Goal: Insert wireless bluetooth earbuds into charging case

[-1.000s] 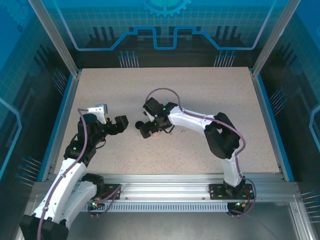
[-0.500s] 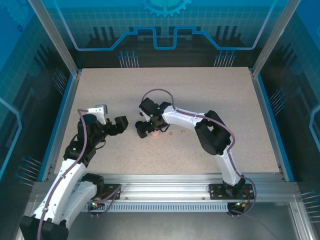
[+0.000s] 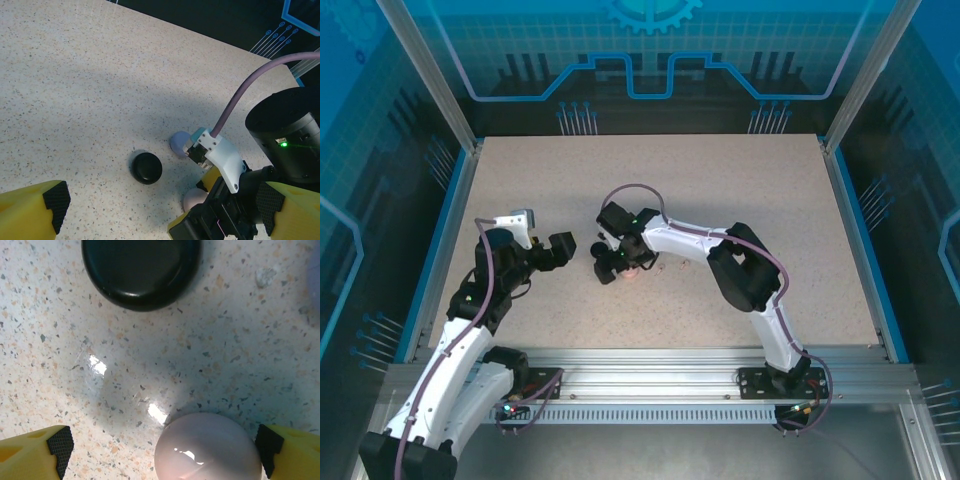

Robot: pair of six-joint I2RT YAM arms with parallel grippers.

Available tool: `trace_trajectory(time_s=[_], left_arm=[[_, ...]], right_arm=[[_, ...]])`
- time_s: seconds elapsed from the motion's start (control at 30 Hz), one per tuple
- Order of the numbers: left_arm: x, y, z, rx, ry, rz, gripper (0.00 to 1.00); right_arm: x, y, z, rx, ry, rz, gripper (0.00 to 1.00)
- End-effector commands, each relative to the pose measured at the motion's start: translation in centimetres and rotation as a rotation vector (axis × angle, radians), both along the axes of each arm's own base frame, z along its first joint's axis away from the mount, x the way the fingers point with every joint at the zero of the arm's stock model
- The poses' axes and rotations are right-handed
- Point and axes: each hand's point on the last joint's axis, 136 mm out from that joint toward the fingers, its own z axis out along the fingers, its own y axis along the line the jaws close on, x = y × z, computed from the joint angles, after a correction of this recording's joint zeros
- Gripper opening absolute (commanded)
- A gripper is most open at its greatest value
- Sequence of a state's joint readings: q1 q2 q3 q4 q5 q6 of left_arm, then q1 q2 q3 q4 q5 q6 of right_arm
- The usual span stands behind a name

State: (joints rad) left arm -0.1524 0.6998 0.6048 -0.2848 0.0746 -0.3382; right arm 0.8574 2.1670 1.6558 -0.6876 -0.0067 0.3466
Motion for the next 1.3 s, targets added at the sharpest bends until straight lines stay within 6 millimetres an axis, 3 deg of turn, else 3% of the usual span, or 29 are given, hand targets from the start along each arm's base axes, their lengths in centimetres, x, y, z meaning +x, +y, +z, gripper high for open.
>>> trace_trajectory(time_s=[0.0, 0.63, 0.97, 1.27], left_arm=[[-0.1, 0.3, -0.4, 0.006, 0.004, 0.012, 0.99], [-0.1, 0.3, -0.3, 0.003, -0.001, 0.011, 0.99], [-0.3, 0.3, 0.0, 0.005, -0.008, 0.011, 0.99], [-0.5, 0.6, 0.5, 0.01, -0.014, 0.02, 0.99]], right_arm=[[-1.6, -0.3, 1.4, -0.006, 0.003, 0.029, 0.97], [-4.9, 0.2, 1.5, 0.007, 0.061, 0.079, 0.95], [-7.1, 1.4, 2.3, 0.082, 0.127, 0.173, 0.95], [-4.4, -0.3, 3.0, -0.075, -0.067, 0.305, 0.96]])
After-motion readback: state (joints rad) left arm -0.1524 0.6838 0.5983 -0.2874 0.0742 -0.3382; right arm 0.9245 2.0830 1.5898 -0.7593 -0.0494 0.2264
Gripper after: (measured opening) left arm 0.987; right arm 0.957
